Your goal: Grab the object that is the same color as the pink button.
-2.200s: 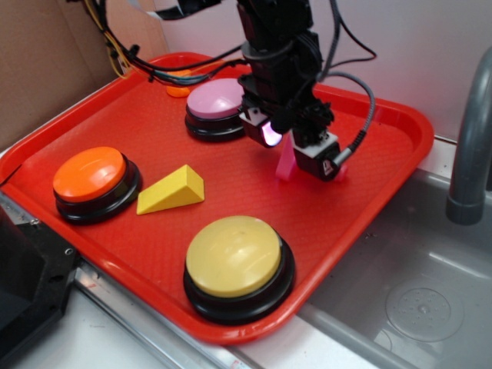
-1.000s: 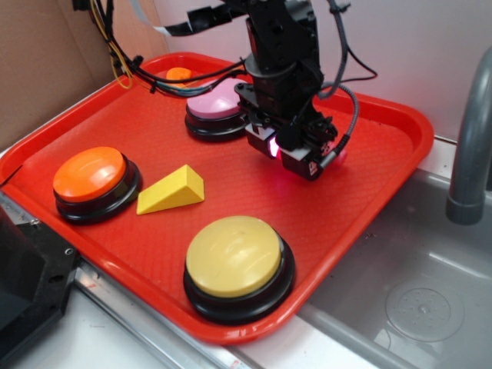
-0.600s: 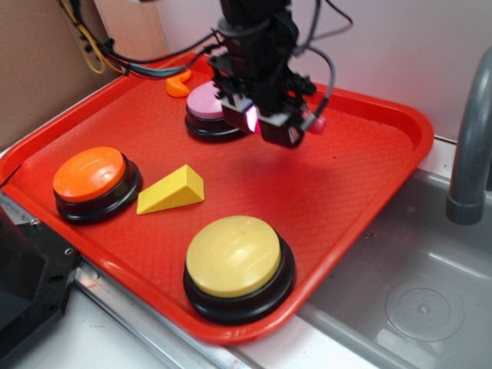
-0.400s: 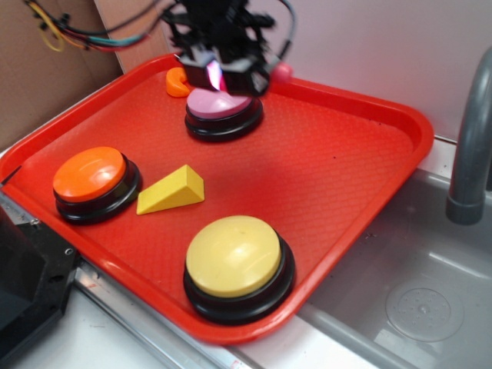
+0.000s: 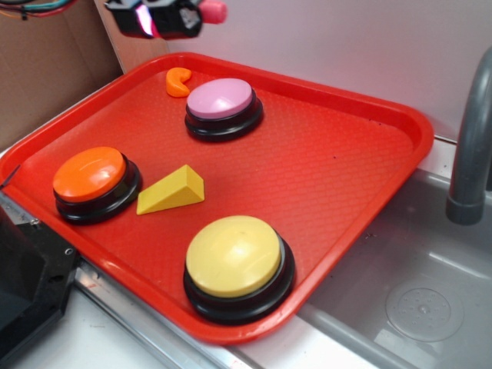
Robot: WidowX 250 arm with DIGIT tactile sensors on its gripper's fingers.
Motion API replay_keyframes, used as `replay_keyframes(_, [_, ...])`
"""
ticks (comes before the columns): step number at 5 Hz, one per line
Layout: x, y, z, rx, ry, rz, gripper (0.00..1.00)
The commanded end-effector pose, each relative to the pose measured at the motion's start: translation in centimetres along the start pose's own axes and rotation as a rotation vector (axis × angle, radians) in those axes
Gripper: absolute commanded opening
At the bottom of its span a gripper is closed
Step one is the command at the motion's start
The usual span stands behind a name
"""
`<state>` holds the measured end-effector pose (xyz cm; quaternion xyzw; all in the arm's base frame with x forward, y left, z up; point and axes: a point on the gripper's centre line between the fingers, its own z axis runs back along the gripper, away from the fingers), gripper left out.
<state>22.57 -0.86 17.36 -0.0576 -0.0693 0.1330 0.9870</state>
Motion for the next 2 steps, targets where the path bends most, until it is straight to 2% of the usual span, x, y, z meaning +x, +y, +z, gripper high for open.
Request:
replay_keyframes(1, [0.13, 1.01, 3.14, 0.012, -0.143, 0.064, 0.0])
replay_keyframes(2, [0.75, 0.71, 2.16, 0.079, -0.133, 0.052, 0.0])
